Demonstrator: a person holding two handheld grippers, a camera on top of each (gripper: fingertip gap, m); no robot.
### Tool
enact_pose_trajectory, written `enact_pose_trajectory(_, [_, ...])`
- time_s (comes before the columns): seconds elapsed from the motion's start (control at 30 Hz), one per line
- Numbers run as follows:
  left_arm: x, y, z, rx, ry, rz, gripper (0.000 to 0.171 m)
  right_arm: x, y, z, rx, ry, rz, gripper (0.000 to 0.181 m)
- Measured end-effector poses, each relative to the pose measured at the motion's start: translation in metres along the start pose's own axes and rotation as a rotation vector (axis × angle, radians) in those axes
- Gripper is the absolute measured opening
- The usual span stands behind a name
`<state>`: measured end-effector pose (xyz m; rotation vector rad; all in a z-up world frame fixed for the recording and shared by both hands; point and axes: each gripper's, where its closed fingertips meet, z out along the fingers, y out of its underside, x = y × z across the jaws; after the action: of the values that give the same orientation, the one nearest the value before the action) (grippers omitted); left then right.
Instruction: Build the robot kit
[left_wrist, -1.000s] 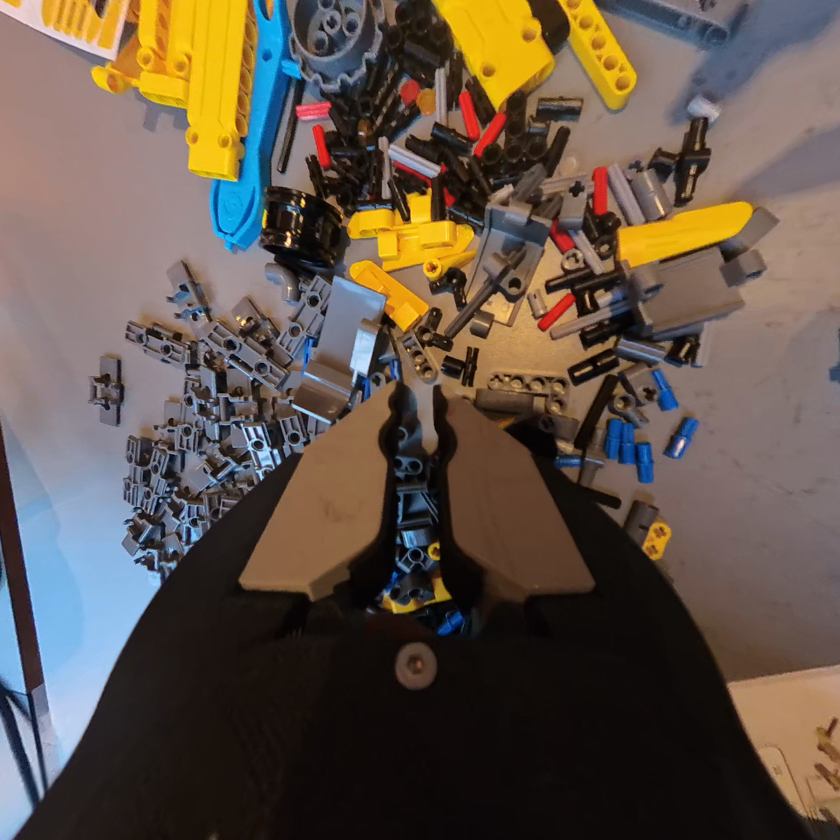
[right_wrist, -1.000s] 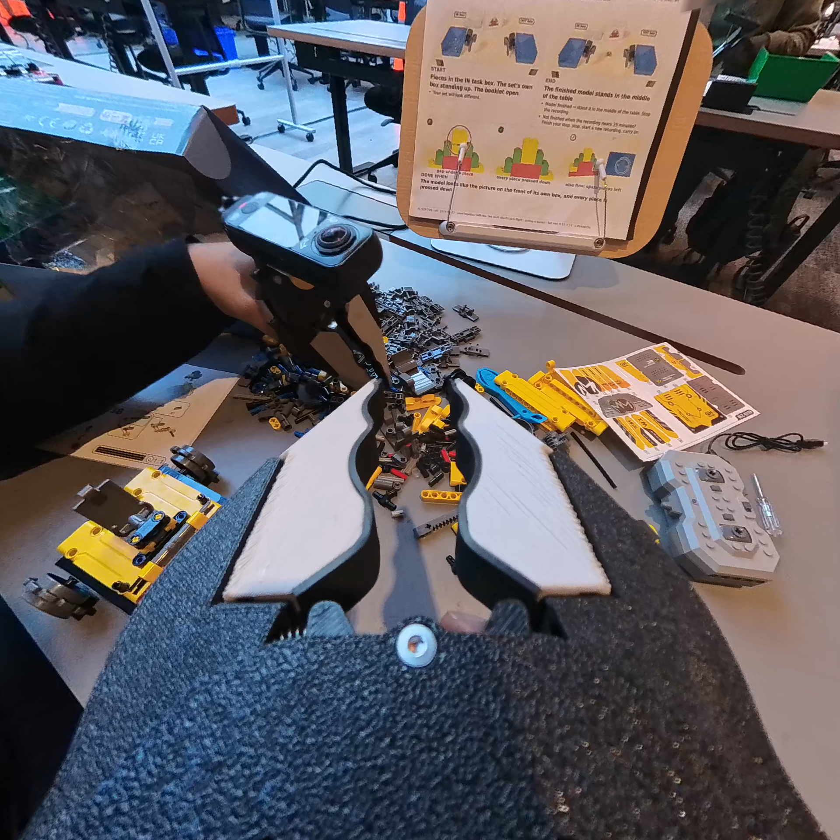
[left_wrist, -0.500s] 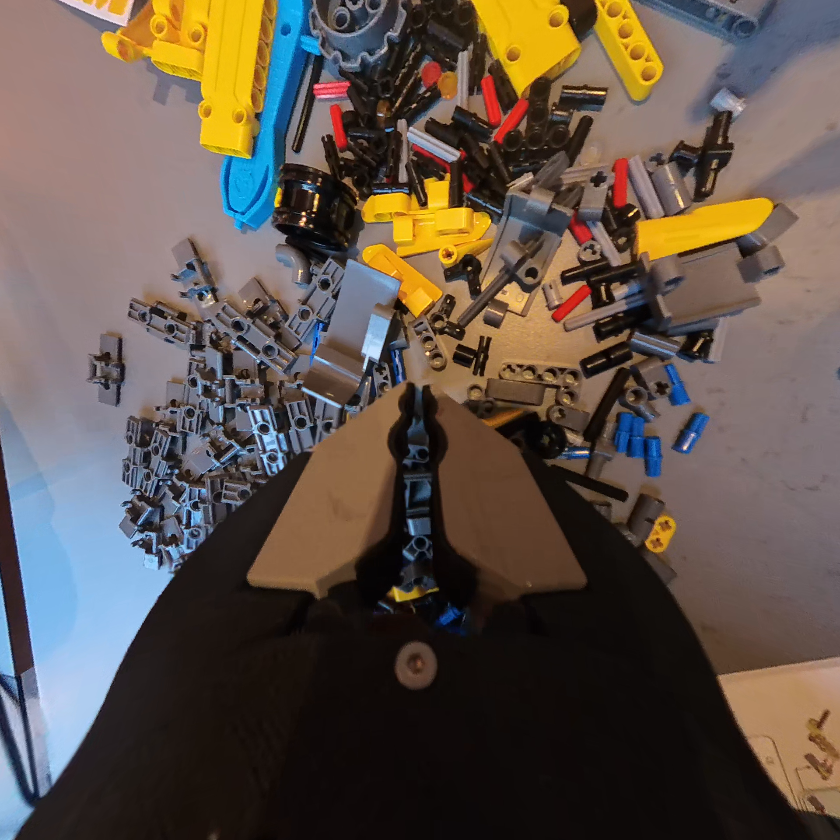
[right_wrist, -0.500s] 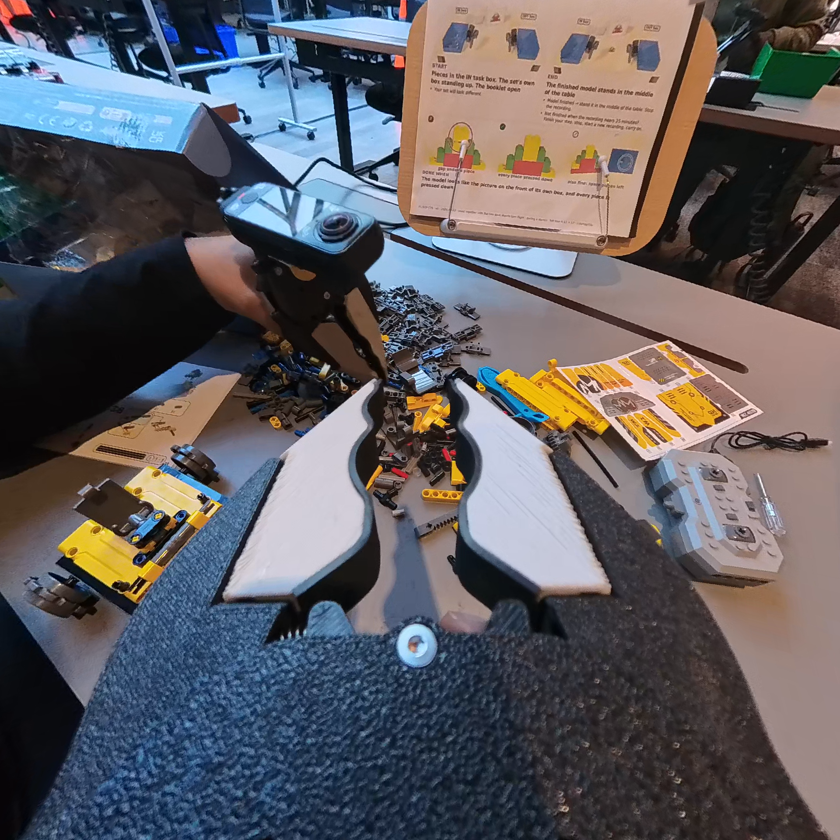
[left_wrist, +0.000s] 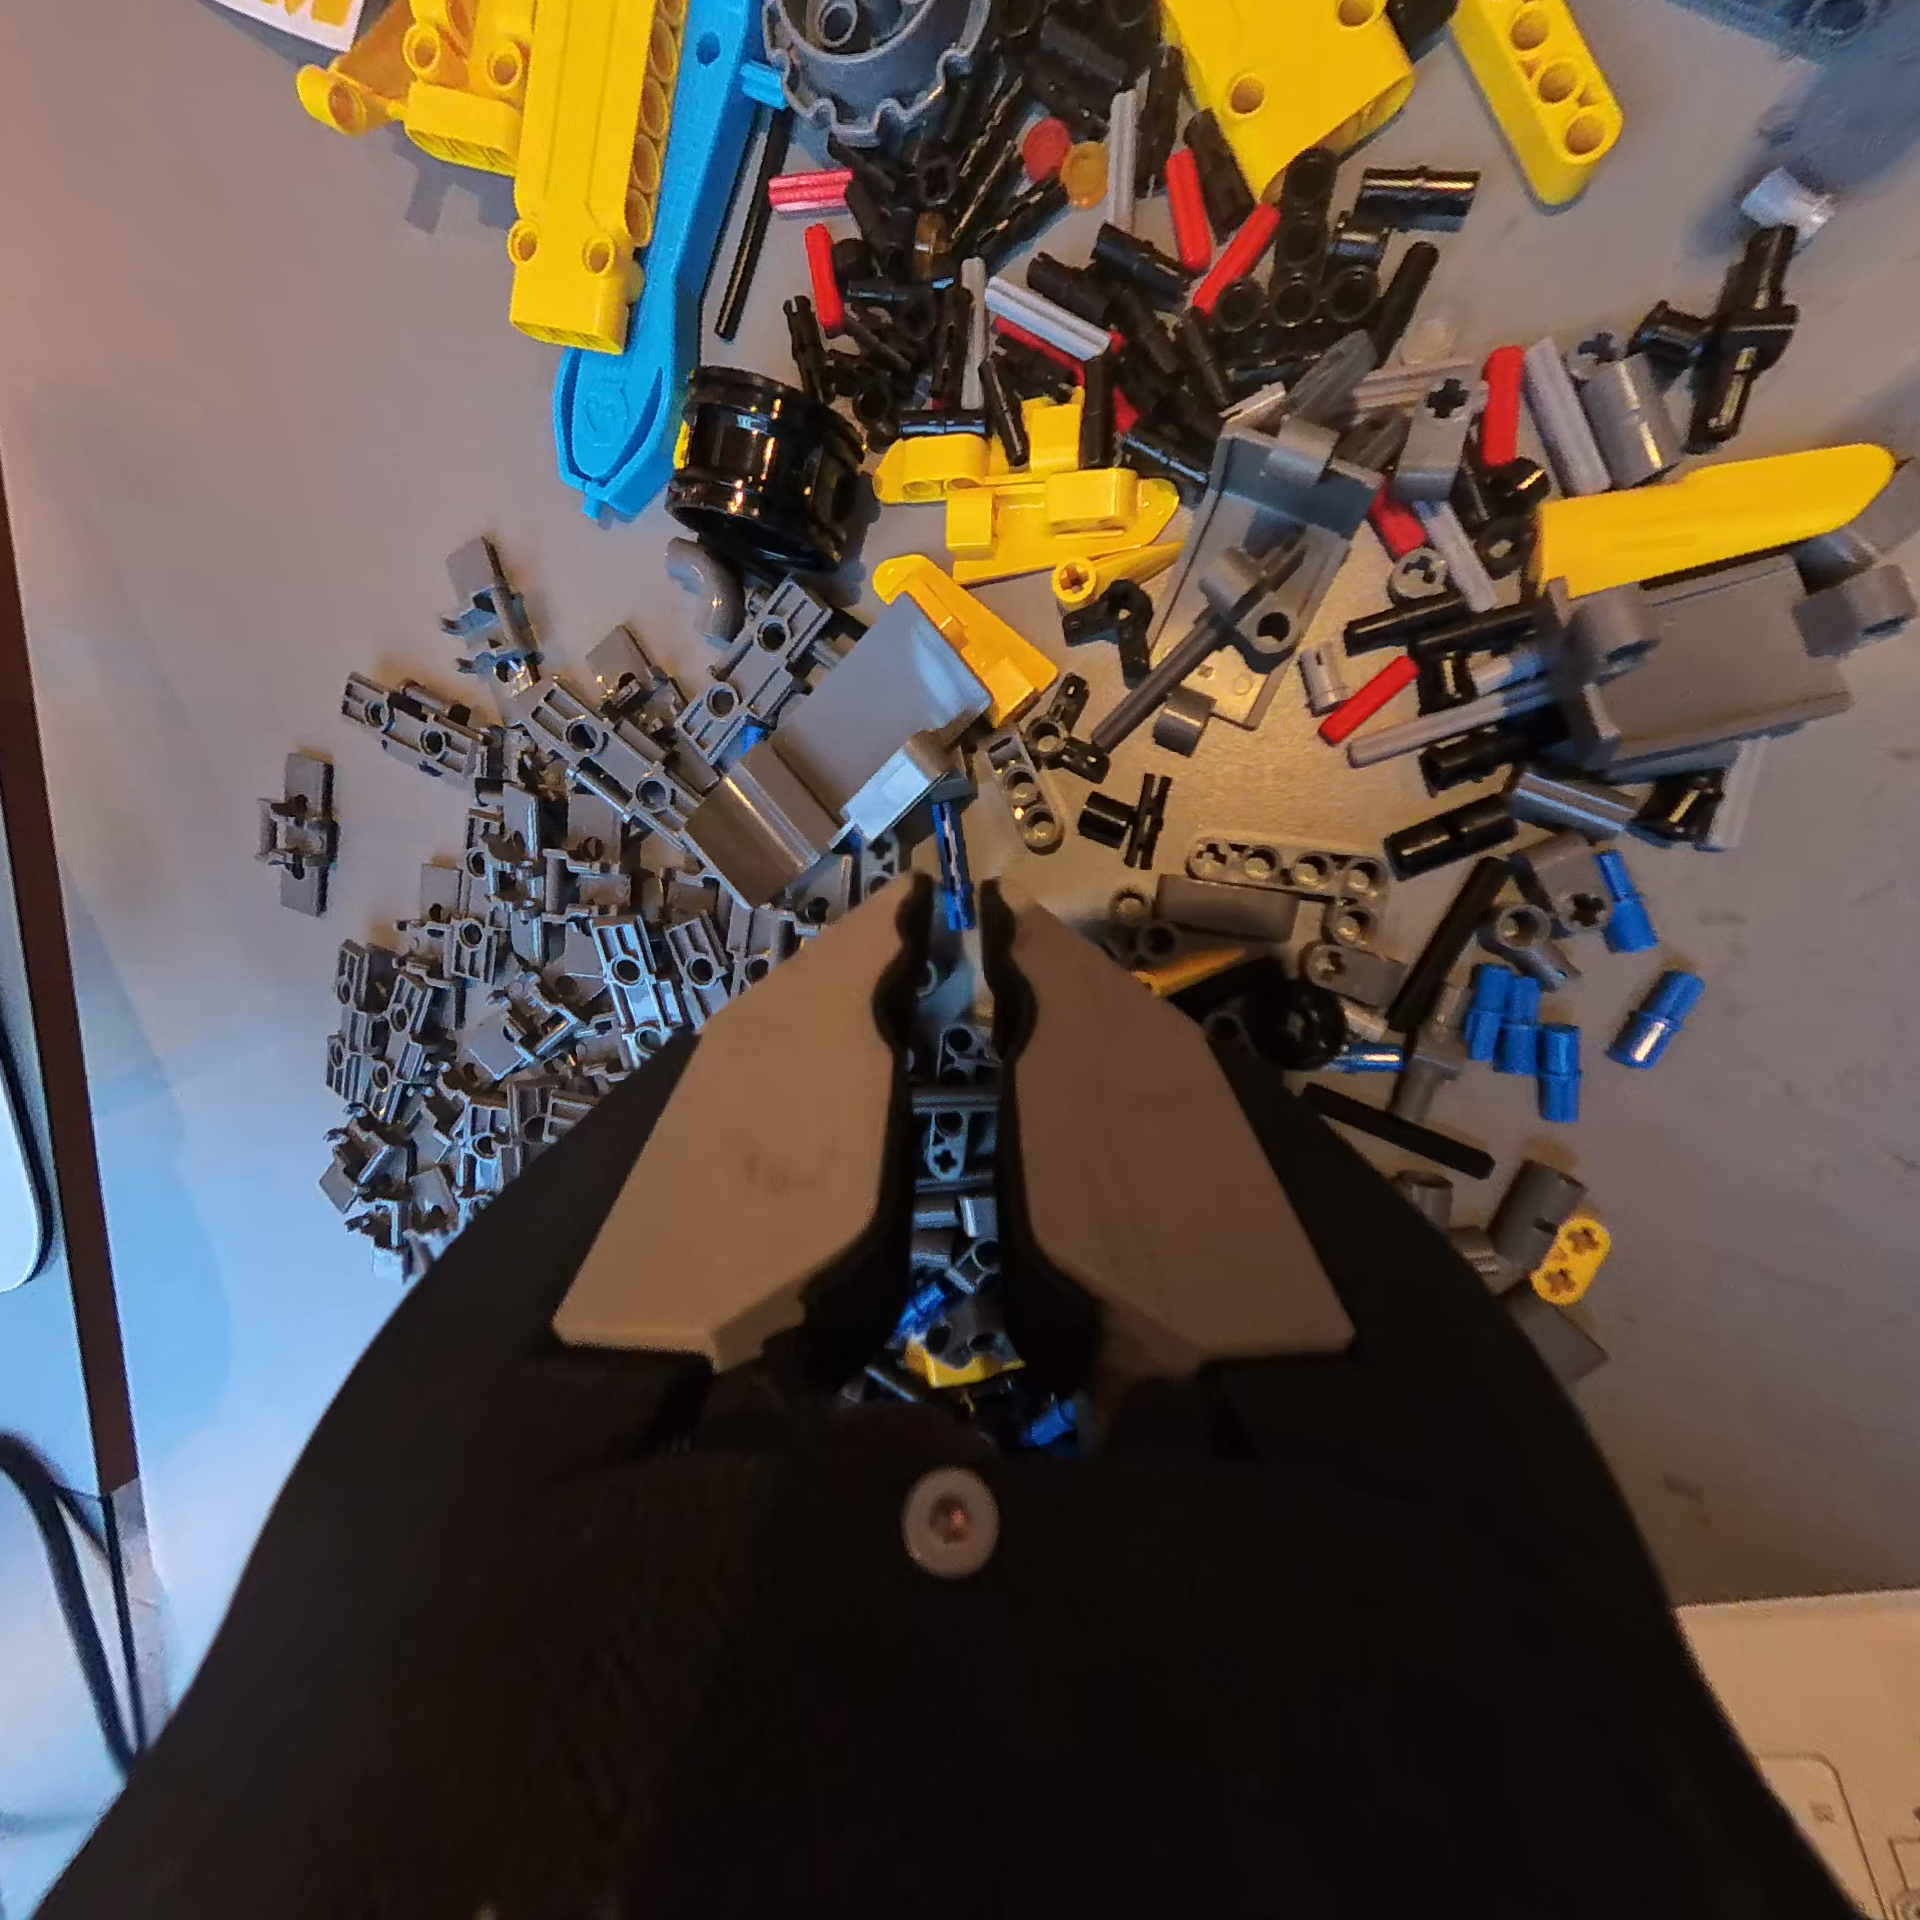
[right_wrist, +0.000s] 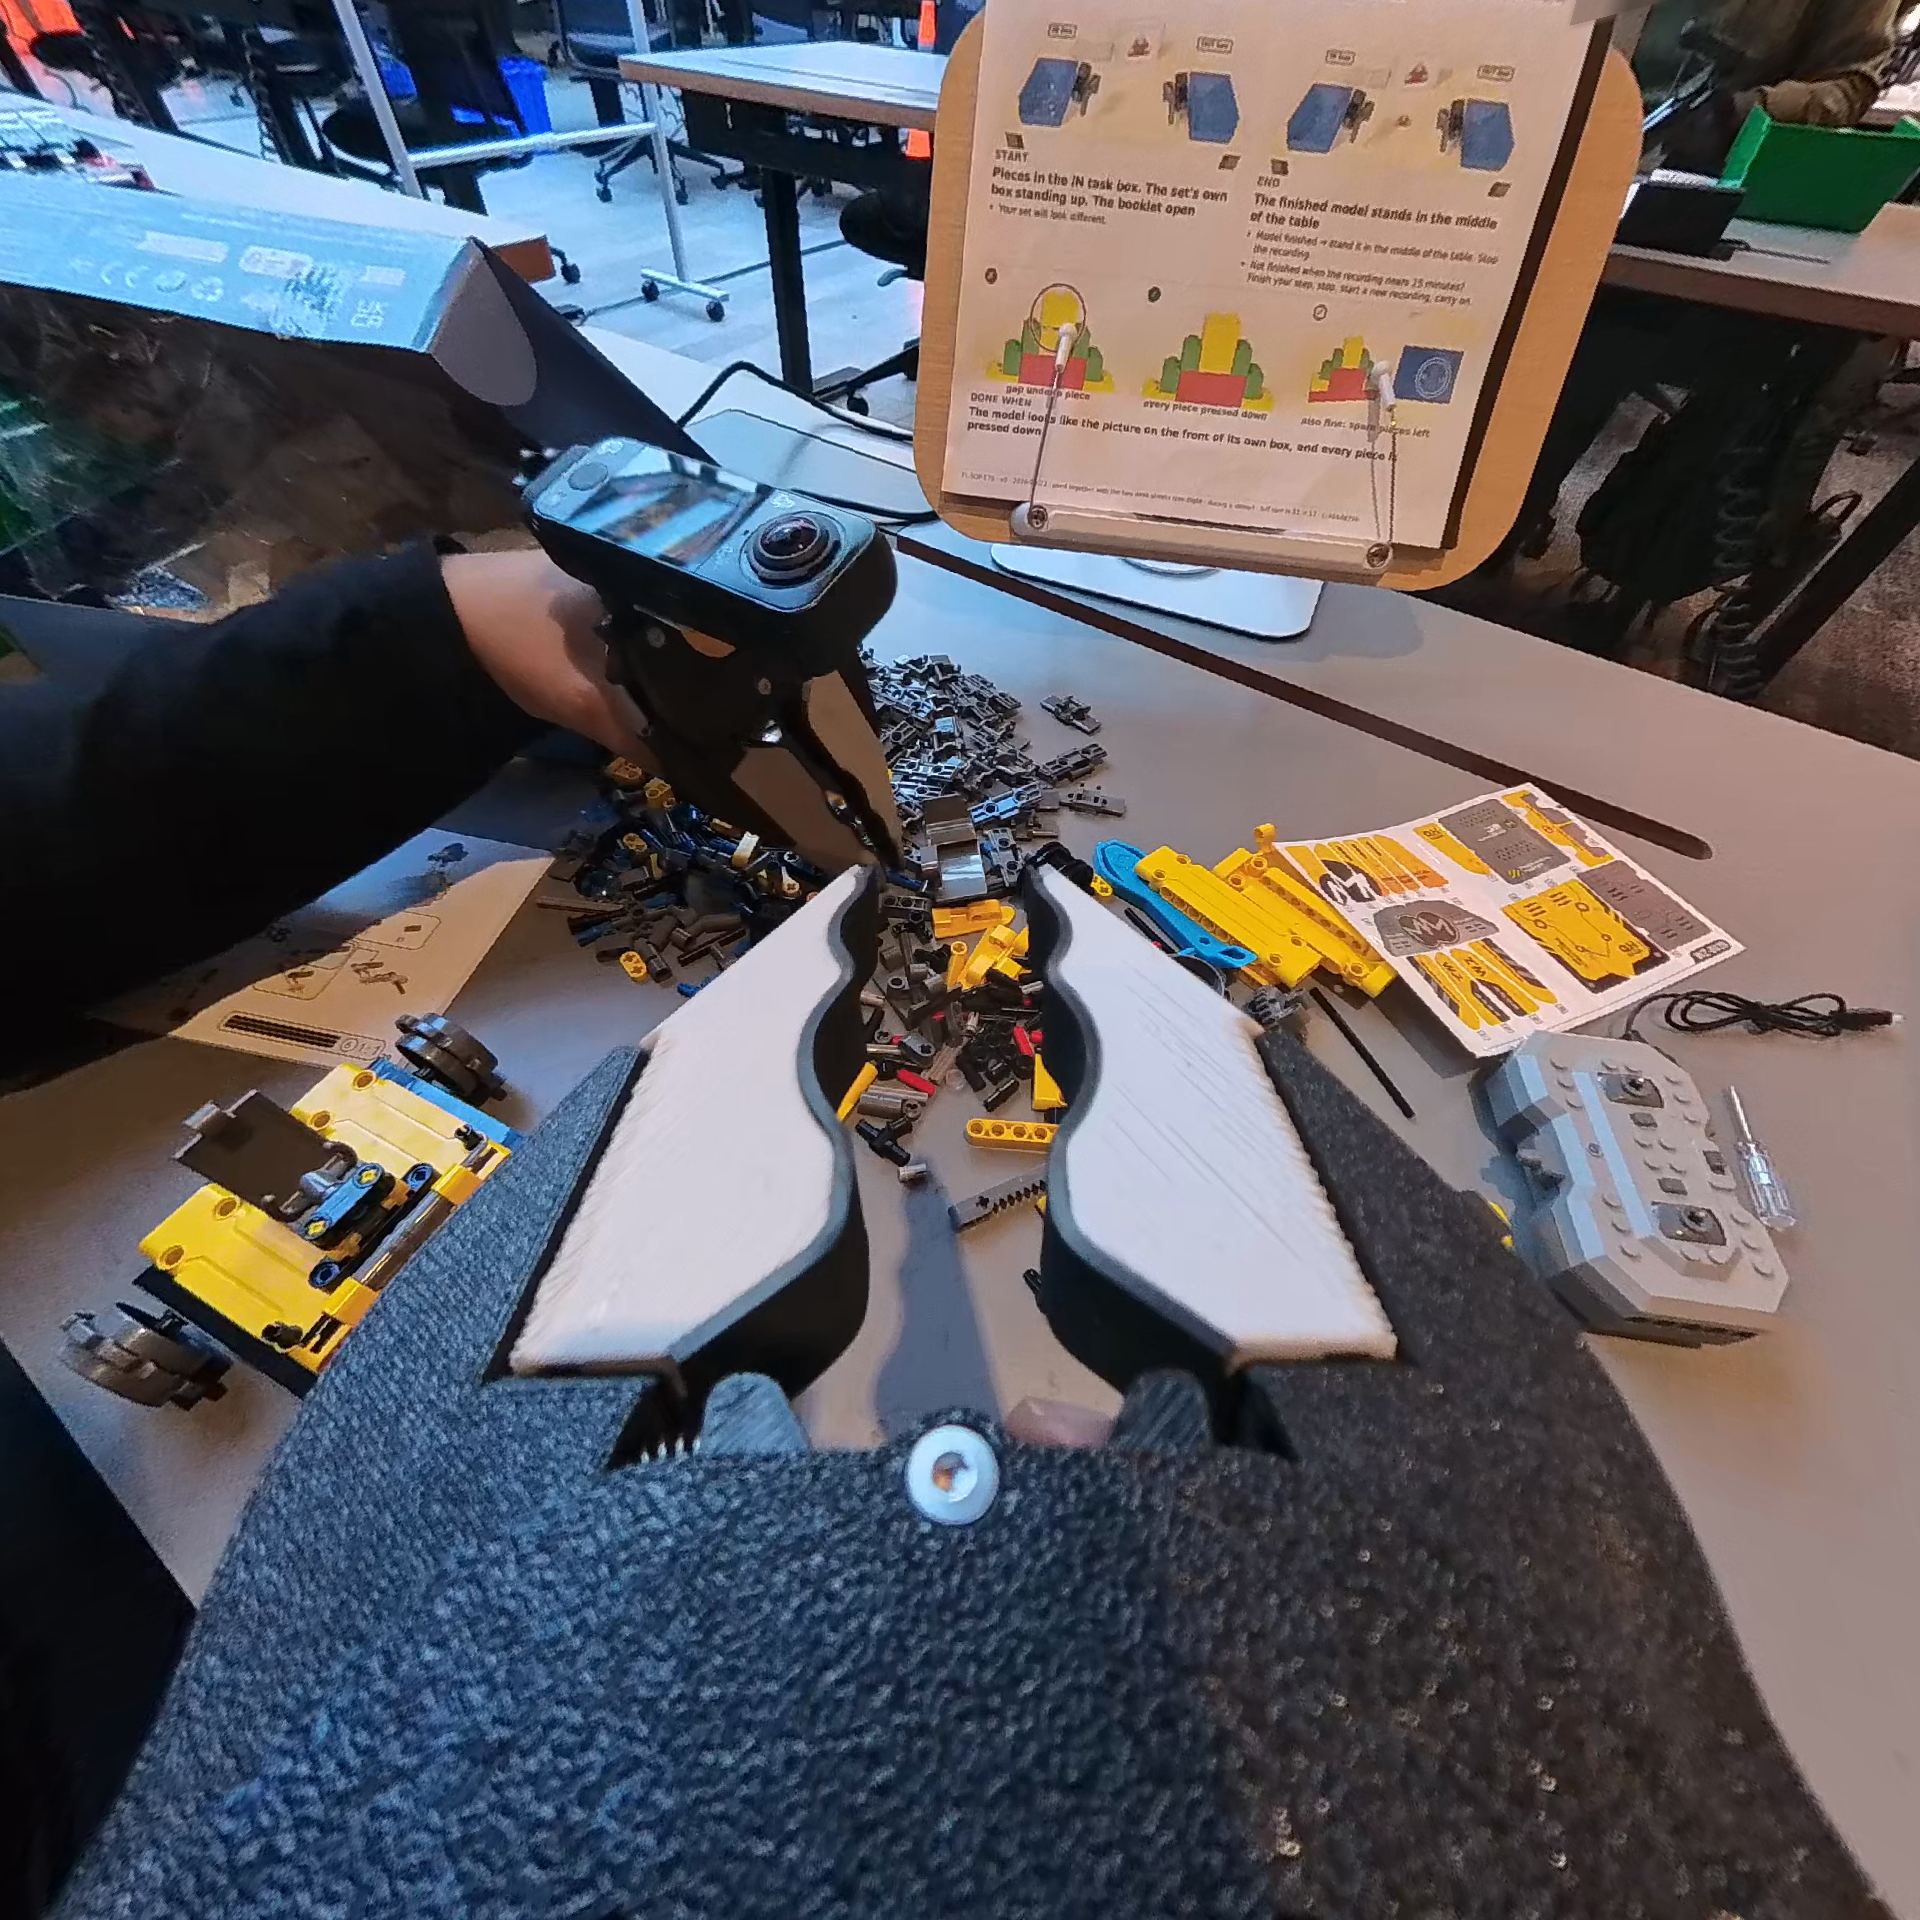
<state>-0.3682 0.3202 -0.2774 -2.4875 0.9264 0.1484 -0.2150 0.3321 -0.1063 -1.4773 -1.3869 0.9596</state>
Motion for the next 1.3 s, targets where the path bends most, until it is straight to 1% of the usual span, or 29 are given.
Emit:
enact_pose_trajectory(0.03, [0.0, -0.001, 0.001, 0.003, 0.002, -0.004, 0.003, 0.0, 0.0, 0.0, -0.001, 0.0, -0.001, 0.028])
enact_pose_trajectory(0.17, [-0.001, -0.002, 0.002, 0.011, 0.005, -0.029, 0.003, -0.001, 0.0, 0.0, -0.001, -0.001, -0.004, 0.028])
enact_pose_trajectory(0.27, [0.004, 0.0, -0.001, -0.018, 0.022, -0.003, 0.003, -0.001, 0.0, 0.0, -0.001, -0.002, -0.004, 0.028])
enact_pose_trajectory(0.4, [0.012, -0.011, -0.024, -0.005, 0.021, 0.046, 0.003, -0.002, 0.007, 0.004, -0.024, -0.021, 0.008, 0.028])
enact_pose_trajectory(0.47, [0.008, -0.019, -0.04, 0.004, -0.051, 0.09, 0.003, -0.006, 0.01, 0.007, -0.033, -0.058, 0.01, 0.024])
enact_pose_trajectory(0.53, [0.013, -0.038, -0.06, 0.076, -0.081, 0.137, 0.003, -0.01, 0.013, 0.01, -0.038, -0.086, 0.007, 0.022])
enact_pose_trajectory(0.57, [0.018, -0.052, -0.072, 0.144, -0.089, 0.17, 0.003, -0.012, 0.014, 0.012, -0.04, -0.101, 0.013, 0.022])
enact_pose_trajectory(0.67, [0.046, -0.104, -0.116, 0.456, -0.097, 0.314, 0.002, -0.025, 0.01, 0.012, -0.01, -0.184, 0.046, 0.022])
enact_pose_trajectory(0.7, [0.055, -0.116, -0.13, 0.547, -0.096, 0.348, 0.002, -0.029, 0.007, 0.011, 0.007, -0.211, 0.058, 0.022])
enact_pose_trajectory(0.73, [0.062, -0.124, -0.141, 0.609, -0.092, 0.366, 0.002, -0.033, 0.002, 0.009, 0.028, -0.236, 0.069, 0.022])
enact_pose_trajectory(0.77, [0.063, -0.13, -0.149, 0.646, -0.106, 0.365, 0.002, -0.037, -0.002, 0.006, 0.051, -0.263, 0.081, 0.022])
enact_pose_trajectory(0.9, [0.07, -0.135, -0.159, 0.681, -0.101, 0.383, 0.002, -0.048, -0.02, -0.007, 0.138, -0.355, 0.122, 0.025])
enact_pose_trajectory(0.97, [0.073, -0.138, -0.16, 0.689, -0.099, 0.393, 0.002, -0.049, -0.02, -0.007, 0.139, -0.346, 0.106, 0.025])
enact_pose_trajectory(1.13, [0.083, -0.141, -0.16, 0.696, -0.078, 0.425, 0.002, -0.043, -0.012, 0.002, 0.093, -0.257, 0.054, 0.024])
enact_pose_trajectory(1.3, [0.09, -0.144, -0.161, 0.703, -0.078, 0.447, 0.002, -0.047, -0.01, 0.004, 0.087, -0.273, 0.044, 0.012])
